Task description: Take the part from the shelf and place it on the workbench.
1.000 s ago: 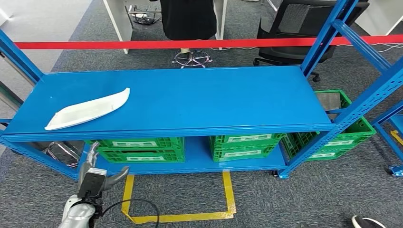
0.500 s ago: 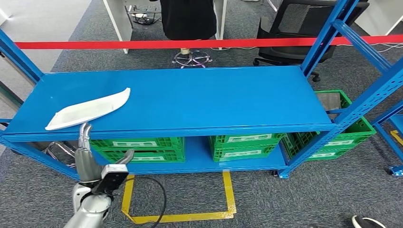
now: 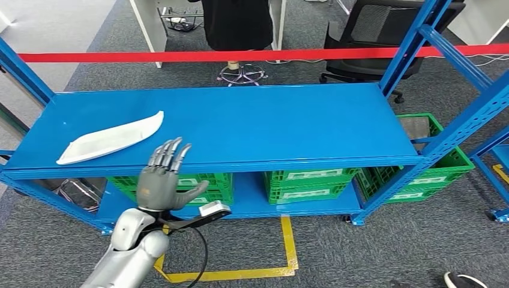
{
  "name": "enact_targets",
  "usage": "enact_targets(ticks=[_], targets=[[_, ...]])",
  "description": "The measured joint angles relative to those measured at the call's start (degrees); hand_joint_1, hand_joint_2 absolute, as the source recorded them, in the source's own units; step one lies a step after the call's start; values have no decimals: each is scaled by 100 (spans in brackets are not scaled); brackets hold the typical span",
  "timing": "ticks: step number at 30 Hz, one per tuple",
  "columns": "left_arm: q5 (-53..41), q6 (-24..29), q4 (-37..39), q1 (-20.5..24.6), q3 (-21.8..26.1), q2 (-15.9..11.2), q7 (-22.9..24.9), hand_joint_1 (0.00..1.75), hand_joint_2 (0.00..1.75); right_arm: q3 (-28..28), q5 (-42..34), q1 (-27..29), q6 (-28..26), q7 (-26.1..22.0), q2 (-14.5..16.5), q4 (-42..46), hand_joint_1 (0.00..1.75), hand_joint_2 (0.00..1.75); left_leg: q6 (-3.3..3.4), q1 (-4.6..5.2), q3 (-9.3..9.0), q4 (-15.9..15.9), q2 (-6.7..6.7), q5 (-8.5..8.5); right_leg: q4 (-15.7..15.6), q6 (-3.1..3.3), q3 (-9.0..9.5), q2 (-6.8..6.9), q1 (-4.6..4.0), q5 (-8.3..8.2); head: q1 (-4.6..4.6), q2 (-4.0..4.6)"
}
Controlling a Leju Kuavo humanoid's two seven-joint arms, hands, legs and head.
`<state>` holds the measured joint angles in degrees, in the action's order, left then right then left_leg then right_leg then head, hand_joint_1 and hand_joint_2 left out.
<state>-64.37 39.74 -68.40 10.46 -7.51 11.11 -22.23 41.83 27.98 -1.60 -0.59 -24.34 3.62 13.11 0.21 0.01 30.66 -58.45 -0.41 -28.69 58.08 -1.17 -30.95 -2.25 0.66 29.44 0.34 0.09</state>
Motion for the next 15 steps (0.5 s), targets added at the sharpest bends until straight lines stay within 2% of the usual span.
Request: enact_targets(ticks=[15], targets=[[-1010, 7, 1007, 872, -808, -239, 1329, 0, 175, 17, 198, -27, 85, 52, -52, -38, 0, 175, 1, 0, 2, -1, 0, 0, 0, 0, -2, 0, 0, -1, 0, 0]])
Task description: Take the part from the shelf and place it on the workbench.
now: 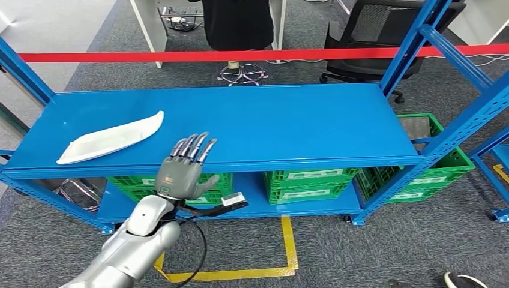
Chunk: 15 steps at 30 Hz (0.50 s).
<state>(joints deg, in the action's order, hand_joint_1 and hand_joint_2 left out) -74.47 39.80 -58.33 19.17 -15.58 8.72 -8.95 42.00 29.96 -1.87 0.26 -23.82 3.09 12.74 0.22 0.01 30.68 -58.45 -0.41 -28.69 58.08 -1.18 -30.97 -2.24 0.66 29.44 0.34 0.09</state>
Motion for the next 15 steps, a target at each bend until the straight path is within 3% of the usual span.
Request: enact_targets(ticks=[7, 15], targets=[[-636, -173, 275, 404, -72, -93, 791, 0, 175, 44, 134, -14, 72, 52, -5, -7, 0, 175, 2, 0, 1, 0, 0, 2, 1, -1, 0, 0, 0, -1, -1, 0], [-960, -320, 728, 781, -62, -285, 1211, 0, 175, 44, 265, -26, 131, 84, -5, -16, 0, 175, 1, 0, 2, 0, 0, 2, 2, 0, 0, 0, 0, -1, 0, 0]])
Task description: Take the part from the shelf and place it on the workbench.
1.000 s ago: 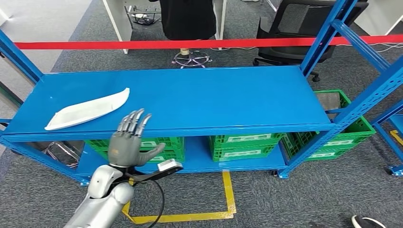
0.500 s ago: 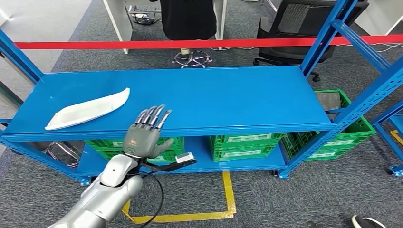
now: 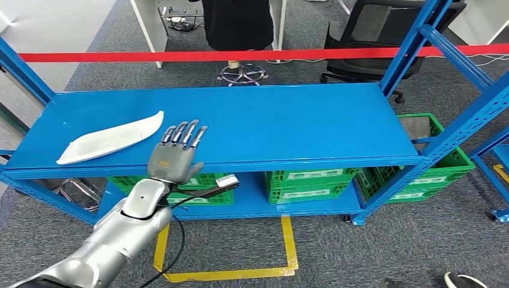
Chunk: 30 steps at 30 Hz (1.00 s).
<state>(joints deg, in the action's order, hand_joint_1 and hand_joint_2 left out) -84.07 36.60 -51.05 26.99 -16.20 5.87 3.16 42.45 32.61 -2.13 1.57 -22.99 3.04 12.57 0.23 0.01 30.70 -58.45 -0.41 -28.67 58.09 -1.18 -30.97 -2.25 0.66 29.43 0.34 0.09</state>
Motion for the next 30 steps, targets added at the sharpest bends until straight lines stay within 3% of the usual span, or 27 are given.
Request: enact_targets(ticks=[16, 30], targets=[[-346, -388, 911, 530, 156, -410, 539, 0, 175, 4, 98, -38, 55, 17, 0, -14, 0, 175, -1, 0, 3, 0, 0, 1, 1, 0, -3, -1, 0, 0, 1, 0], [-349, -419, 1134, 707, 461, -702, 571, 0, 175, 29, 151, -38, 55, 29, 0, -18, 0, 175, -2, 0, 5, 0, 0, 2, 2, 0, -5, -1, 0, 0, 0, 0]])
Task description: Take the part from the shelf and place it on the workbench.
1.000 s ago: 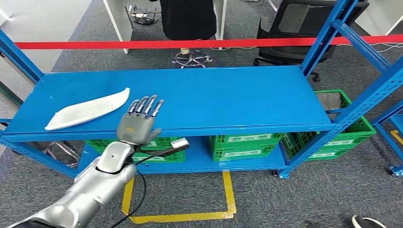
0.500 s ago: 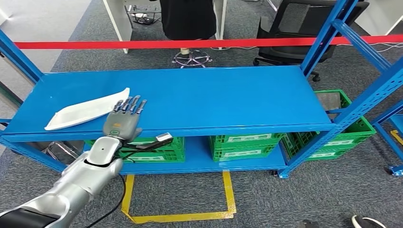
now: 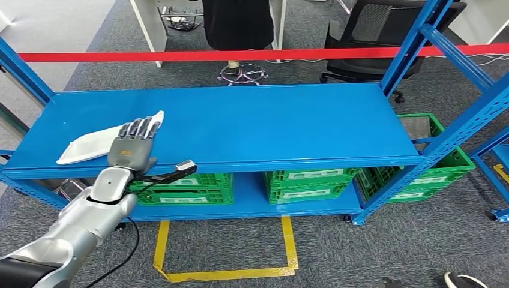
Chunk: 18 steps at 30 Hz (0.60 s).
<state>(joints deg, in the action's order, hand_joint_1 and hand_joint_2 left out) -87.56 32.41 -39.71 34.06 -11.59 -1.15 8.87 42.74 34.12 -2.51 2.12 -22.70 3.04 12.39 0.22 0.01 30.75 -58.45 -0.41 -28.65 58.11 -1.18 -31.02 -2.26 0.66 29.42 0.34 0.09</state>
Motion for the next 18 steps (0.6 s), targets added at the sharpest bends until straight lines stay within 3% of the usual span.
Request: enact_targets(ticks=[9, 18], targets=[[4, -65, 24, 58, 138, -103, 98, 0, 175, 17, 71, 1, 4, 8, 0, -7, 0, 175, -1, 0, 0, 0, 0, 1, 0, 1, -1, -2, 0, -1, 0, 0], [-23, -964, 108, 337, 301, -274, 555, 0, 175, 25, 178, -2, 29, 8, 0, -13, 0, 175, -4, -2, 1, 0, 0, 3, 2, 2, -2, -2, -4, -2, 0, 0]])
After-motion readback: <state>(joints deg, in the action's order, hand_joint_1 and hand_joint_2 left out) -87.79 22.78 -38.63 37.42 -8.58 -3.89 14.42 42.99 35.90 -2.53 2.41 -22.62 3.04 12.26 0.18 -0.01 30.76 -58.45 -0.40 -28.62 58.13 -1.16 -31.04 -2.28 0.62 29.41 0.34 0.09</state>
